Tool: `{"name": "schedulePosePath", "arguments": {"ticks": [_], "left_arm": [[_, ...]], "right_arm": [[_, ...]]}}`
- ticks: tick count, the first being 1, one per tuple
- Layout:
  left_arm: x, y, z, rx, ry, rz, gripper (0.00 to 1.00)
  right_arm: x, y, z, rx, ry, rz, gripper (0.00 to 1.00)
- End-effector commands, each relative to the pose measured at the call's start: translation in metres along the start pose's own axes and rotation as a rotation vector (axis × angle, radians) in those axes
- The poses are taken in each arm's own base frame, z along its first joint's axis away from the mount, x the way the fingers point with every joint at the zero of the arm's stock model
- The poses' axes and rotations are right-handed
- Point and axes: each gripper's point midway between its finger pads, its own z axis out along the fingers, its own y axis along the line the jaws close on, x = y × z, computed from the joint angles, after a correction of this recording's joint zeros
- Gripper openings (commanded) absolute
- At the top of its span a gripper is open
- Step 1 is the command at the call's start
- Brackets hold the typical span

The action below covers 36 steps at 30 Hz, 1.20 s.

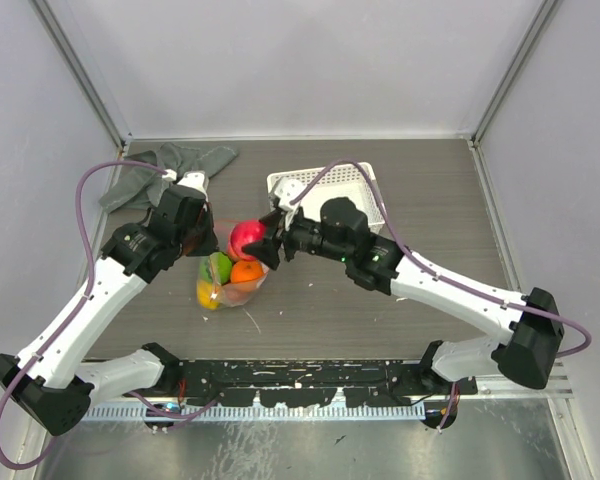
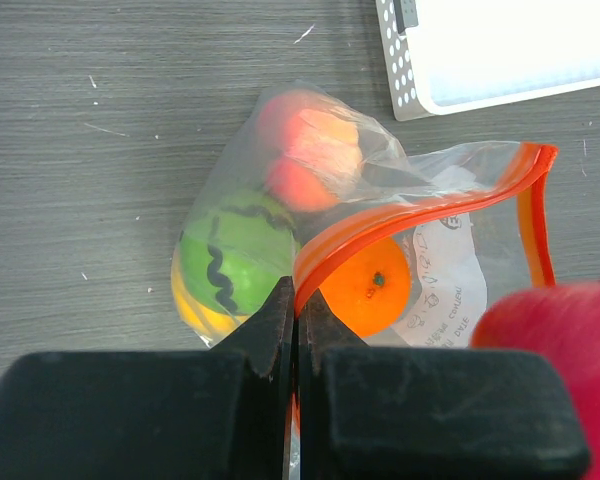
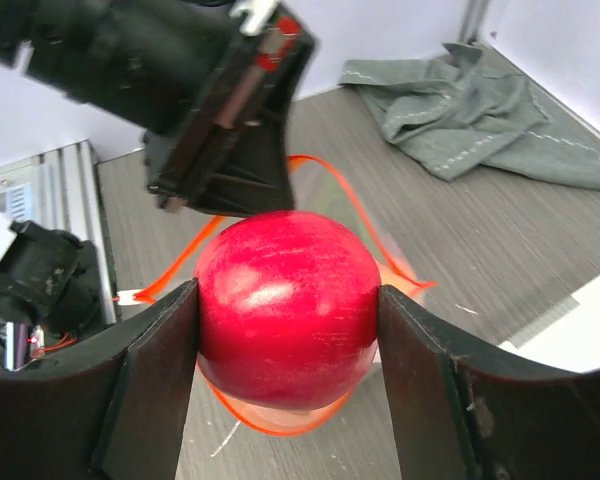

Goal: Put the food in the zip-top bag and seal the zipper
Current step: Place the fake fruit in the zipper food storage bag.

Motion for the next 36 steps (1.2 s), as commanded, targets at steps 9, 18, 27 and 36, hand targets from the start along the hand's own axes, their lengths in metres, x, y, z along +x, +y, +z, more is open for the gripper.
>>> {"name": "schedulePosePath", "arguments": {"ticks": [9,18,27,36], "left_arm": [[-0.014,-0.008,-0.006,0.044,-0.060,-0.036,0.00],[-0.012,-0.007,-0.006,0.044,-0.059,-0.035,0.00],[-0.011,-0.007,-0.007,0.050,-0.054,-0.031,0.00],[-0.009,-0.008,-0.007,0.058,-0.055,-0.031,0.00]], "right_arm": [[0.010,0.030,0.047,-0.077,-0.063,-0.034,0.58],[0.008,0.022,0.048,-0.029,-0.064,-0.027,0.83],[-0.011,0.008,0.025,0.068,-0.051,-0.035,0.91],[0.028,-0.024,0.010,0.270,0.123,0.028,0.81]]}}
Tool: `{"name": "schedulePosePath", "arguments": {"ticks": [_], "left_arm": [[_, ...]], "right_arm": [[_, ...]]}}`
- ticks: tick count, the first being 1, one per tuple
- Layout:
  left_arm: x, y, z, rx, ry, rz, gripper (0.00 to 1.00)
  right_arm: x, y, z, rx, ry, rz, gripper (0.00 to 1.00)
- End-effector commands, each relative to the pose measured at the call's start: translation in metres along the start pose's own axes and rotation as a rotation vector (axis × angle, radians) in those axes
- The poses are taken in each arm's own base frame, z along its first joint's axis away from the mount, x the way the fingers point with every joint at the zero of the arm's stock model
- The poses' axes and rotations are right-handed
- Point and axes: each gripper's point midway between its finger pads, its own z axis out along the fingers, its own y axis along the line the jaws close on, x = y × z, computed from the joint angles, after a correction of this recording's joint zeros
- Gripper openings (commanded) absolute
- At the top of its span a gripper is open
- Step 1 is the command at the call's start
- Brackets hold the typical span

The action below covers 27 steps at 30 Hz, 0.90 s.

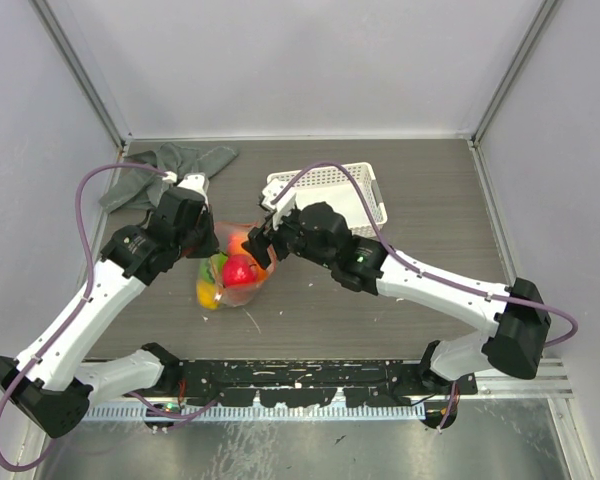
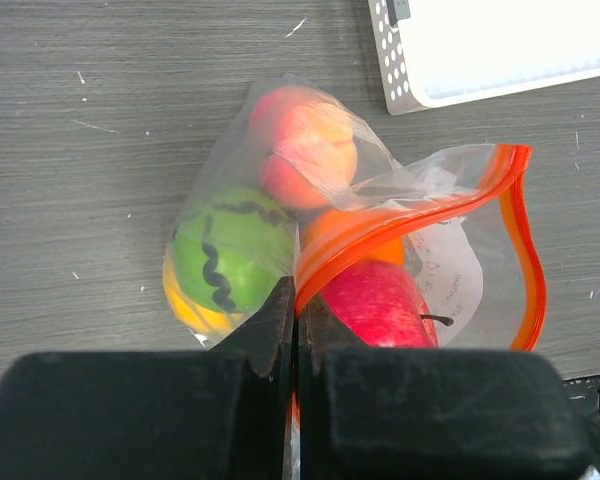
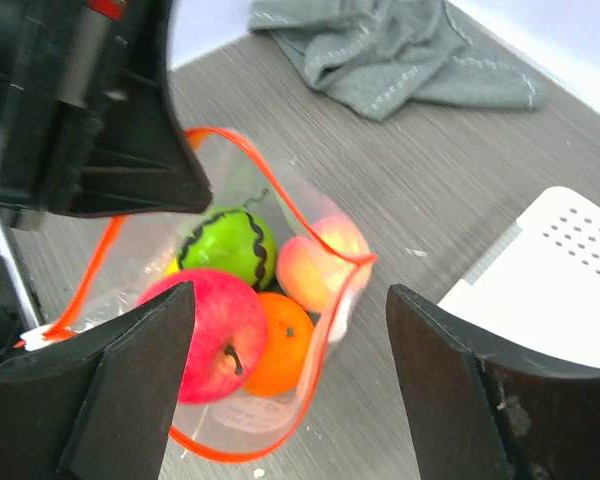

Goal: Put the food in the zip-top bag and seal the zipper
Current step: Place the fake fruit in the zipper food storage bag, then zip the zipper food storage bag at the center of the board.

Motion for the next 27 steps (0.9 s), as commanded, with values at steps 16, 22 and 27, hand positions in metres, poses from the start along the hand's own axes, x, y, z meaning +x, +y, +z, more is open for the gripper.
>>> {"name": "schedulePosePath", "arguments": {"ticks": [16,22,27], "left_arm": [[-0.011,-0.004,-0.006,0.037,-0.068,-0.032,0.00],[-0.012,-0.011,-0.007,0.078,-0.080,-0.041,0.00],[-0.017,-0.019,-0.012,0.114,-0.077,-0.033,0.00]], "right_arm": [[0.068,-0.034,0.007,0.205,0.263,0.124,0.48],[0.054,-0.025,0.004,0.163,0.276,0.139,0.13],[0.028,-0.023,-0.011,0.156,0.239,0.158,0.00]]}}
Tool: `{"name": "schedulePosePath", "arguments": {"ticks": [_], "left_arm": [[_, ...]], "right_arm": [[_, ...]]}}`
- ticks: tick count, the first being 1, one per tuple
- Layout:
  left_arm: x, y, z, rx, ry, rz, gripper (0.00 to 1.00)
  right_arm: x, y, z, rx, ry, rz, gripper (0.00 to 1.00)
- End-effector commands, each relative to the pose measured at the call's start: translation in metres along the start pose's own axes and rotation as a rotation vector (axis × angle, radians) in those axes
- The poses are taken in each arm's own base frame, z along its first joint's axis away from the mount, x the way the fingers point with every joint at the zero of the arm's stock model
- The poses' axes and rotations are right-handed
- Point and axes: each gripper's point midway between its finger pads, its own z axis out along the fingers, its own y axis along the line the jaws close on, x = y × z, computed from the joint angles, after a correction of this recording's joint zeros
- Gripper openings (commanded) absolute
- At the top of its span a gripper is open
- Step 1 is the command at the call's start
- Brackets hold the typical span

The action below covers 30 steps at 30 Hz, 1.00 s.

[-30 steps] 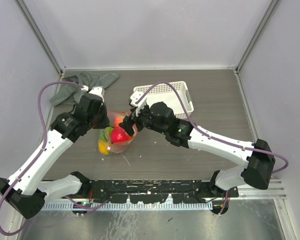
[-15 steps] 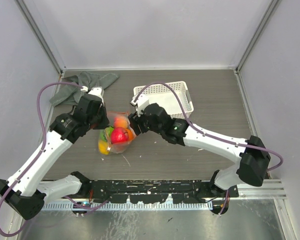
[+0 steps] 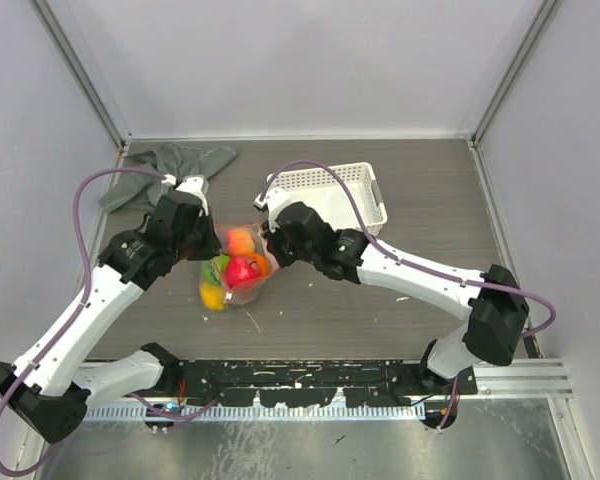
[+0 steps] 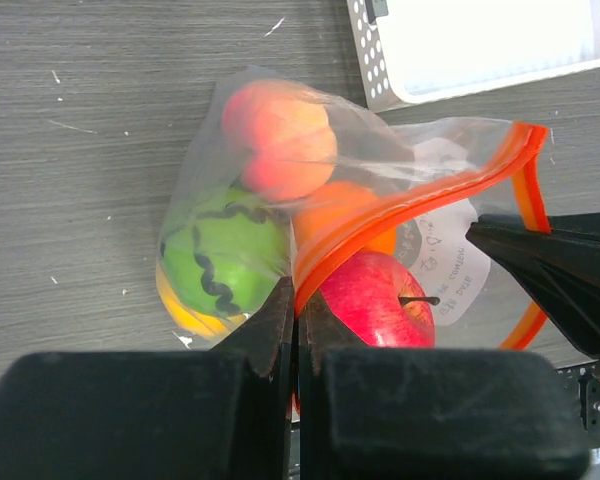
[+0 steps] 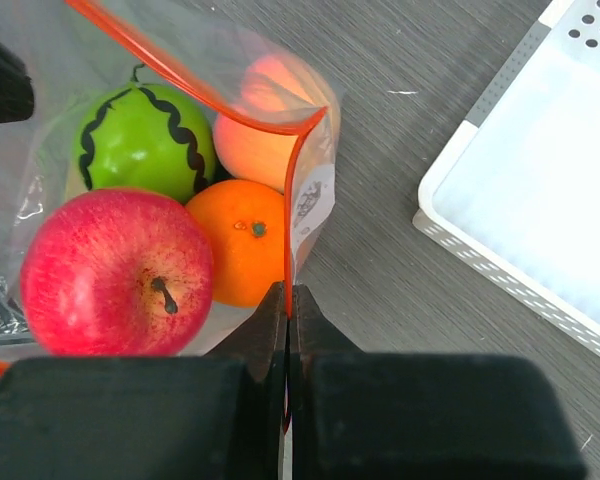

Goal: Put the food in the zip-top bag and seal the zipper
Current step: Zip the zipper food storage bag at the center of the board.

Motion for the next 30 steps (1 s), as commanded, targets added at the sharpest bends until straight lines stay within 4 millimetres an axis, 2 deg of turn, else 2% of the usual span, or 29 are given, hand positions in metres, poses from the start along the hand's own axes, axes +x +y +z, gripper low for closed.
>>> {"name": "schedulePosePath", "arguments": {"ticks": [1,5,11,13,15,18,20,27,30], "left_arm": [[-0.022,-0.019,-0.011,0.095,-0.063,-0.015,0.00],[-0.022,-0.035,-0.018,0.179,-0.044,-0.021,0.00],[-0.027,-0.085,-0.026,0.403,-0.010,-0.051,0.00],[-0.026,-0.094,-0.022,0.420,0.013,-0.036,0.00],[-0.025,-0.093,-0.011,0.390,0.017,-0.037,0.00],[-0.027,-0.090,0.001,0.347,0.027,-0.035,0.00],[-0.032,-0.090,0.005,0.332,0.019,-0.027,0.01],[-0.045,-0.076,-0.005,0.273,-0.066,-0.035,0.18],[-0.040,-0.064,-0.012,0.260,-0.105,-0.054,0.28]], "right_arm": [[-0.052,0.007,-0.039,-0.034,-0.109,0.040,0.00],[-0.062,0.007,-0.062,-0.026,-0.075,0.087,0.00],[-0.065,0.005,-0.094,0.017,0.032,0.176,0.00],[-0.066,0.007,-0.100,0.012,0.066,0.192,0.01],[-0.064,0.001,-0.103,0.047,0.072,0.202,0.04],[-0.050,-0.022,-0.099,0.133,0.091,0.245,0.05],[-0.048,-0.033,-0.093,0.131,0.111,0.286,0.01],[-0.053,-0.048,-0.067,0.148,0.104,0.342,0.00],[-0.051,-0.054,-0.058,0.152,0.104,0.377,0.00]]}}
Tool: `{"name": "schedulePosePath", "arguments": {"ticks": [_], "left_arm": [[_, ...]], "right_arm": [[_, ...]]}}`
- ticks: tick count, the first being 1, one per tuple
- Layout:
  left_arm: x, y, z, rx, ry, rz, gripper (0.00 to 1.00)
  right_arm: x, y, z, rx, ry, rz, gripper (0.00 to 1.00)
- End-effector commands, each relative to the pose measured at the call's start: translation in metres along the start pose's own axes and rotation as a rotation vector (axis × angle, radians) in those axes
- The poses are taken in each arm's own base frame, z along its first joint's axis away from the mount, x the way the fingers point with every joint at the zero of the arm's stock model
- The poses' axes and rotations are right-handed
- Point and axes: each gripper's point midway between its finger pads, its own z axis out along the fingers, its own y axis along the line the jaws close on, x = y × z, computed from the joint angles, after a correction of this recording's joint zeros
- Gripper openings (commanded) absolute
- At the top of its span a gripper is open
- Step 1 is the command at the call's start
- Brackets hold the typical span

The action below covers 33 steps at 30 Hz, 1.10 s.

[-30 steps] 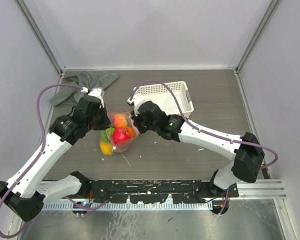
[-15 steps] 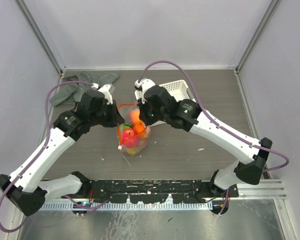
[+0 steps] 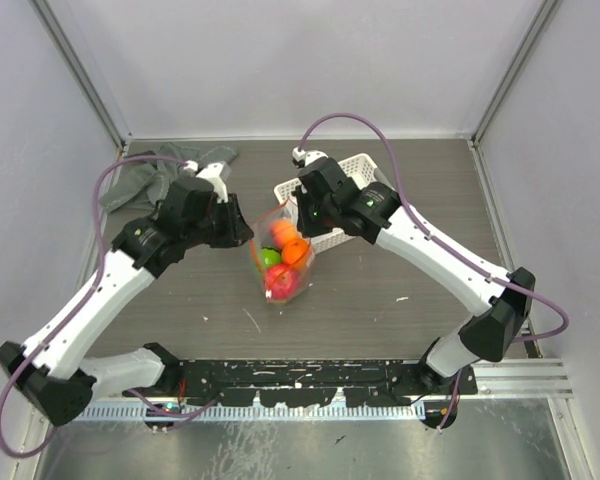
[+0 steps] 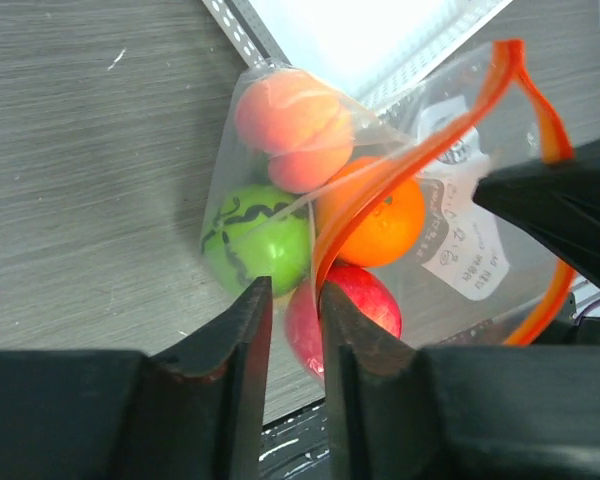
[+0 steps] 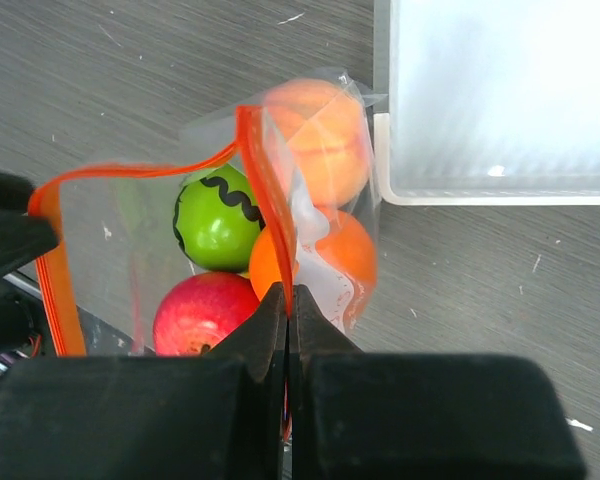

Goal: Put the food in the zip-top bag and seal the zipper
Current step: Zip the zipper food storage bag at the center of the board.

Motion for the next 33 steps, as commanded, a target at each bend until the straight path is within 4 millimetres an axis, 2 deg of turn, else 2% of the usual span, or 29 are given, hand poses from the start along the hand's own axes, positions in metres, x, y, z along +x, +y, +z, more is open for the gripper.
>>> {"name": "schedulePosePath", "arguments": {"ticks": [1,6,12,16,24,28,31,33], "left_arm": [[-0.019,0.002,-0.029,0.014,-0.167,-0.017,0.31],[-0.003,0.012,-0.038,0.039,-0.216,-0.058,0.39],[0.019,-0.002,-0.033,0.202,-0.252,-0.143,0.51],[0.030,-0.014,-0.030,0.284,-0.309,-0.146,0.57],[0.042,-0.019,-0.035,0.311,-0.416,-0.041,0.64],[0.054,-0.010,-0.029,0.277,-0.424,-0.010,0.65],[0.056,-0.003,-0.035,0.282,-0.467,-0.010,0.67],[0.056,-0.007,-0.039,0.323,-0.491,-0.016,0.70]], "right_arm": [[-0.021,0.008,0.007,-0.050,-0.063,0.072,0.00],[-0.037,0.010,0.011,-0.073,-0.103,0.116,0.00],[-0.050,0.010,0.016,-0.092,-0.131,0.155,0.00],[-0.052,0.012,0.022,-0.102,-0.129,0.167,0.00],[-0.050,0.010,0.030,-0.112,-0.119,0.184,0.00],[-0.050,0.009,0.032,-0.112,-0.121,0.187,0.00],[-0.050,0.007,0.034,-0.111,-0.123,0.192,0.00],[-0.051,0.006,0.036,-0.111,-0.127,0.197,0.00]]}}
